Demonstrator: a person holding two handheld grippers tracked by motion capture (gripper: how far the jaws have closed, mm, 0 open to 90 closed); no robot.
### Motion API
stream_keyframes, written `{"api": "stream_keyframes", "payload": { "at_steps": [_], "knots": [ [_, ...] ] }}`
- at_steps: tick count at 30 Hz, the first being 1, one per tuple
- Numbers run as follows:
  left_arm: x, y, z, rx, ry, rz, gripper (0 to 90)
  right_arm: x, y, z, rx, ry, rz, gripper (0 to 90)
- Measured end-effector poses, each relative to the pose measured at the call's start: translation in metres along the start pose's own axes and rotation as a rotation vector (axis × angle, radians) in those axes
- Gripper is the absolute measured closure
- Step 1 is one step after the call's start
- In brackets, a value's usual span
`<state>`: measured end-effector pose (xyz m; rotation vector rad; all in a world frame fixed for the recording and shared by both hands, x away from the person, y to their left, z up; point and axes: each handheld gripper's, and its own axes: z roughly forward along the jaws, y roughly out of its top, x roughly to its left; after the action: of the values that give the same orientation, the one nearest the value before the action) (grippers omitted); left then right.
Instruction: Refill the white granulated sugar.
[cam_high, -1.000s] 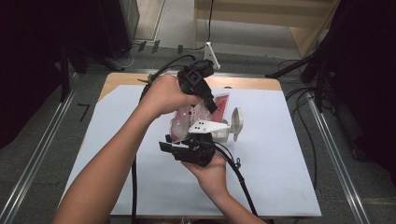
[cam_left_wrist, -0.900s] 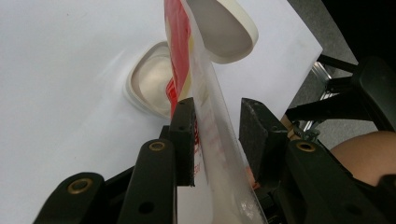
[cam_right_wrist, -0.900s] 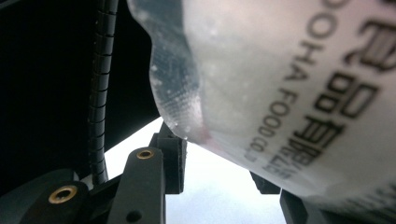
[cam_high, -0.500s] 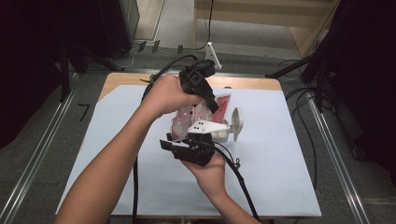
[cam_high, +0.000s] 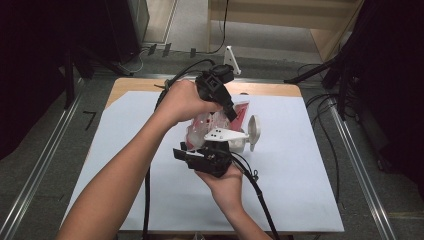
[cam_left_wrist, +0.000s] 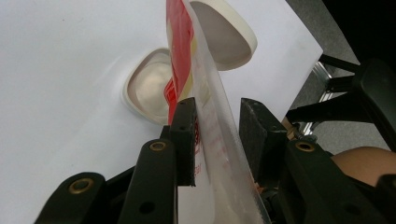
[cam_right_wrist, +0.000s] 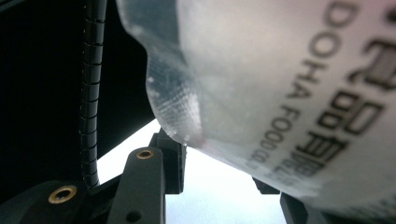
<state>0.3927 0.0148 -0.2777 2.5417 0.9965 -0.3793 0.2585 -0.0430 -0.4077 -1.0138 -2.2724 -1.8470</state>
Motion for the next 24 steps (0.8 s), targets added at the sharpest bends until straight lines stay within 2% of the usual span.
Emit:
{"api": "stream_keyframes", "payload": {
  "at_steps": [4,9,16,20,24],
  "knots": [
    [-0.002,0.004,0.001,0.019,0.006,0.005,68.1,0.0,0.001,-0.001,-0.001,-0.007,0.0,62.5],
    [-0.003,0.004,0.001,0.011,0.008,-0.005,67.8,0.0,0.001,-0.002,-0.01,0.005,0.004,62.0],
    [-0.005,0.004,0.0,0.026,0.014,0.008,67.7,0.0,0.0,-0.001,-0.013,0.0,-0.007,62.2],
    [-0.006,0.001,0.002,0.02,0.025,0.022,67.7,0.0,-0.002,-0.001,-0.013,-0.004,-0.018,62.1],
    [-0.004,-0.006,0.003,0.017,0.017,0.03,67.7,-0.001,-0.007,0.0,-0.004,-0.003,-0.038,61.9]
  ]
}}
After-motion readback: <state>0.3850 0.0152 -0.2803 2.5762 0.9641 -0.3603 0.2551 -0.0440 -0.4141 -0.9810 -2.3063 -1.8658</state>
